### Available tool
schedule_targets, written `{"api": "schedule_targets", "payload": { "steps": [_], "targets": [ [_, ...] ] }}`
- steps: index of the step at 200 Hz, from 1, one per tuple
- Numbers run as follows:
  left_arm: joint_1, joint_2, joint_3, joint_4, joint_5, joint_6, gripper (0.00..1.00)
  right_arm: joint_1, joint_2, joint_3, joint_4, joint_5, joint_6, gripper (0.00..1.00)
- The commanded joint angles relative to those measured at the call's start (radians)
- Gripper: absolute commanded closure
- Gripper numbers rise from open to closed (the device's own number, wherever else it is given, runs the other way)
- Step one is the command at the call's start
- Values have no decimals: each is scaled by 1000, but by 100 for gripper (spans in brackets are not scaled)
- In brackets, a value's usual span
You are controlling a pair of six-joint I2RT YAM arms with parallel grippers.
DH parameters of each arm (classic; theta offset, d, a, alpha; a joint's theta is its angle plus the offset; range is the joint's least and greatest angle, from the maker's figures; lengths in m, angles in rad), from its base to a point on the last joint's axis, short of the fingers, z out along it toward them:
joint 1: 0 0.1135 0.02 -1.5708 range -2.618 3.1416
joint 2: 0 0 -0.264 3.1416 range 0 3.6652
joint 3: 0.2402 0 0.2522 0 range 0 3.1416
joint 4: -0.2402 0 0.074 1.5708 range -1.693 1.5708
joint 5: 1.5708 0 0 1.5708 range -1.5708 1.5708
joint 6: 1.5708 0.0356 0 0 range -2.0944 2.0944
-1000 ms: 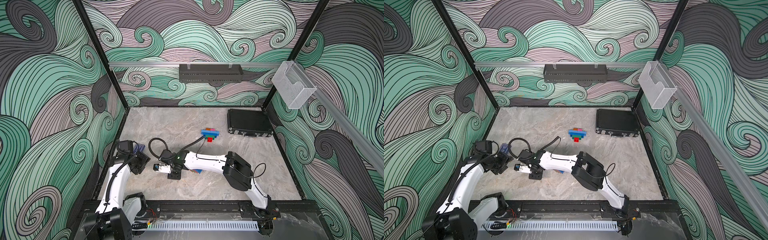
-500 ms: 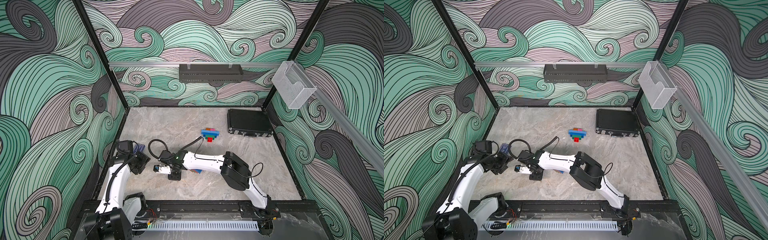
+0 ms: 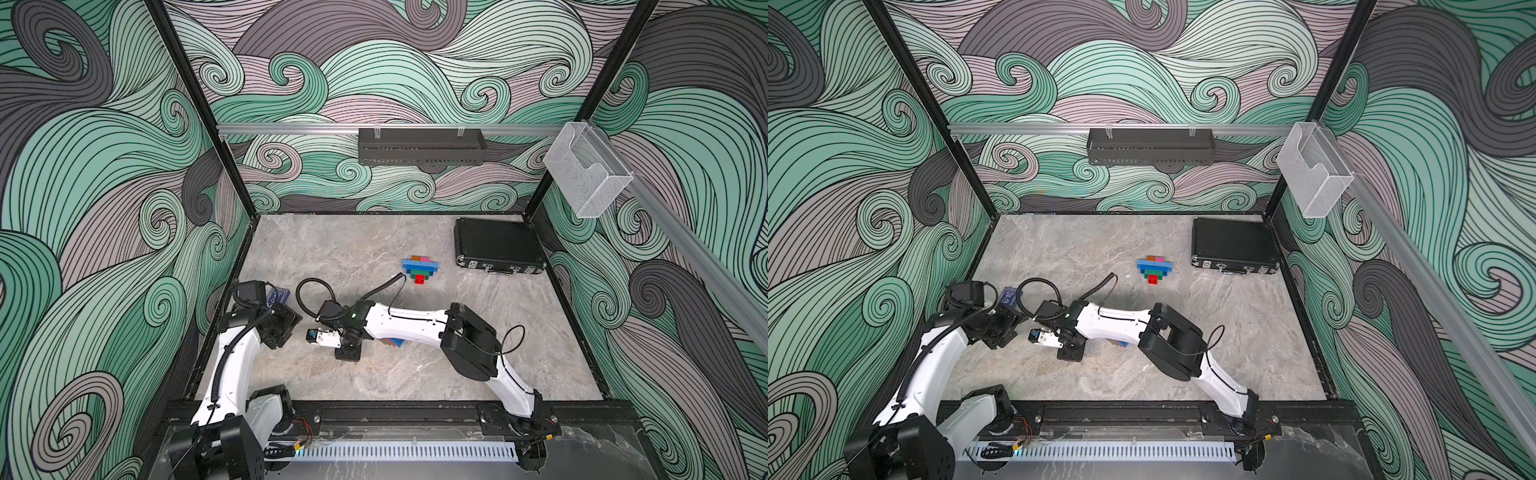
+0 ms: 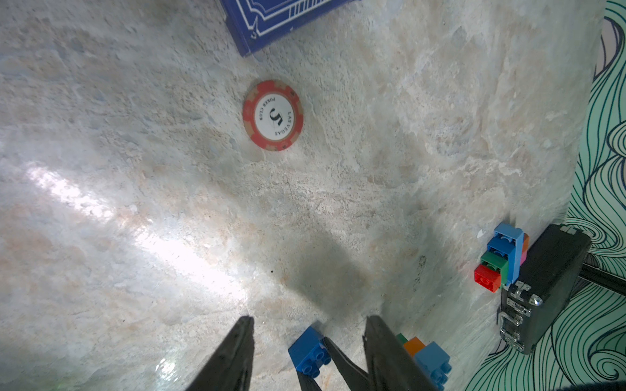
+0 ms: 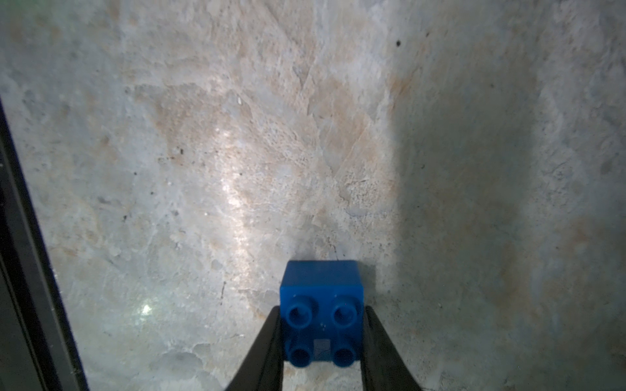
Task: Assemble a heart with lego
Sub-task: Pick up the lego brick from the center of the board, then assemble the lego brick with the lego brick.
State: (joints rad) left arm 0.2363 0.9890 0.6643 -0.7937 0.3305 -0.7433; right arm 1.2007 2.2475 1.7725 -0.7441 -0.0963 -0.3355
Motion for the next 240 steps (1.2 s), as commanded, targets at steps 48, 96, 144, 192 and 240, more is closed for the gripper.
{"api": "schedule_targets", "payload": {
  "steps": [48, 96, 144, 192, 240],
  "targets": [
    [8, 53, -40, 160, 242, 31, 45, -25, -219, -38, -82, 47, 157, 74],
    [-120, 117, -34, 321, 284, -12, 44, -99, -356, -90, -176, 140, 293, 74],
    [-330, 242, -19, 486, 278, -66, 44, -169, -426, -146, -246, 185, 356, 74],
    [-428, 303, -17, 580, 316, -76, 44, -188, -410, -138, -257, 182, 390, 75],
    [-453, 330, -29, 610, 327, -87, 44, -188, -376, -113, -264, 183, 430, 75]
  ]
}}
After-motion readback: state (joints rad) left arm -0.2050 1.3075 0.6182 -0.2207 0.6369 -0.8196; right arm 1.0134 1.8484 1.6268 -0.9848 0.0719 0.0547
